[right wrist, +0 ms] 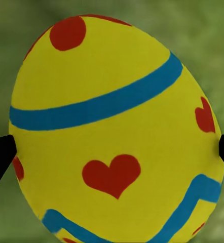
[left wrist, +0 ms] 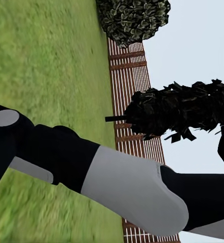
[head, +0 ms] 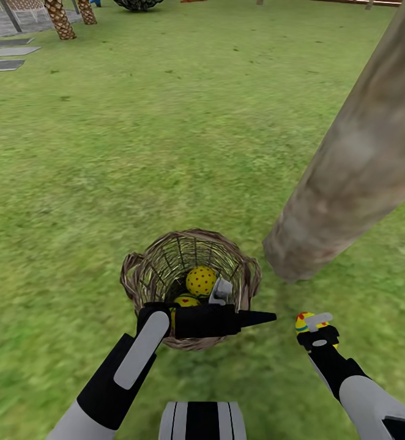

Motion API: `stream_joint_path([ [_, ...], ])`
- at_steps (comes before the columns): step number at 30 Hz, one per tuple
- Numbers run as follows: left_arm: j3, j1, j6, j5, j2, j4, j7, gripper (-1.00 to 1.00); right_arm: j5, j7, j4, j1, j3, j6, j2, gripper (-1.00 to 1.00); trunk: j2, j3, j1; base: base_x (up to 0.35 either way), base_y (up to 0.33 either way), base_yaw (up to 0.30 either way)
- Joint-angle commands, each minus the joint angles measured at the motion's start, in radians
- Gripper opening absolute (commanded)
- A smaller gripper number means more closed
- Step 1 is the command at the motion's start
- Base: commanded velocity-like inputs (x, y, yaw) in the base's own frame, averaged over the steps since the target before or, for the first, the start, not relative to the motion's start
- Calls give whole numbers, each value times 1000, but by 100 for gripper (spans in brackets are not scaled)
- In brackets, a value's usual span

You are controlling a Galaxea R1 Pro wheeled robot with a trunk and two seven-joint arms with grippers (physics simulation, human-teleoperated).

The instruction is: Take the three Easter eggs out of the wicker basket on the lawn in the garden, then place them on the lawn next to a single tree (choose any tree) so that all three eggs are next to the same tree and none are left in the basket.

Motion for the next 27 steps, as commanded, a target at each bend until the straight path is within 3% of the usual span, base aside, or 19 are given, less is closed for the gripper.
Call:
stream_joint_path([
  [1, 1, -1, 3, -5, 0, 0, -6, 100, -5, 4, 45, 0, -5, 3, 1, 100, 0, -1, 0, 0, 0, 0],
  [7, 2, 0, 2, -5, 1, 0, -6, 100, -5, 4, 45, 0, -5, 3, 1, 100, 0, -1, 0, 0, 0, 0],
  [27, -2, -1, 6, -5, -2, -1, -4, 100, -5, 7, 45, 0, -5, 3, 1, 100, 5, 77, -9, 0, 0, 0],
])
